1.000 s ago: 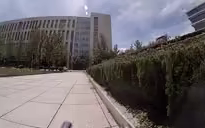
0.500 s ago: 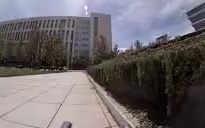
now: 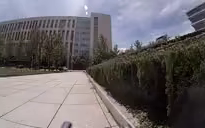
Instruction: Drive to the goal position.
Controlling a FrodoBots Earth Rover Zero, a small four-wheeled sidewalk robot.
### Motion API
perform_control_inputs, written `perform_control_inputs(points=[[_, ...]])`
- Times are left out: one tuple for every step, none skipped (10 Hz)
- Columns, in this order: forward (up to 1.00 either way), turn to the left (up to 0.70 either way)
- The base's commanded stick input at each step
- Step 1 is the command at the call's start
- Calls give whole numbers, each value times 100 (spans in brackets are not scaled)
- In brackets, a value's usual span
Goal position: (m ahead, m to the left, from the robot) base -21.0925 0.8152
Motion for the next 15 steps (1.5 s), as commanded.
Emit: perform_control_inputs(points=[[10, 0], [10, 0], [10, 0], [10, 0], [10, 0], [10, 0], [10, 0], [10, 0], [10, 0], [10, 0], [10, 0], [10, 0], [10, 0], [10, 0], [10, 0]])
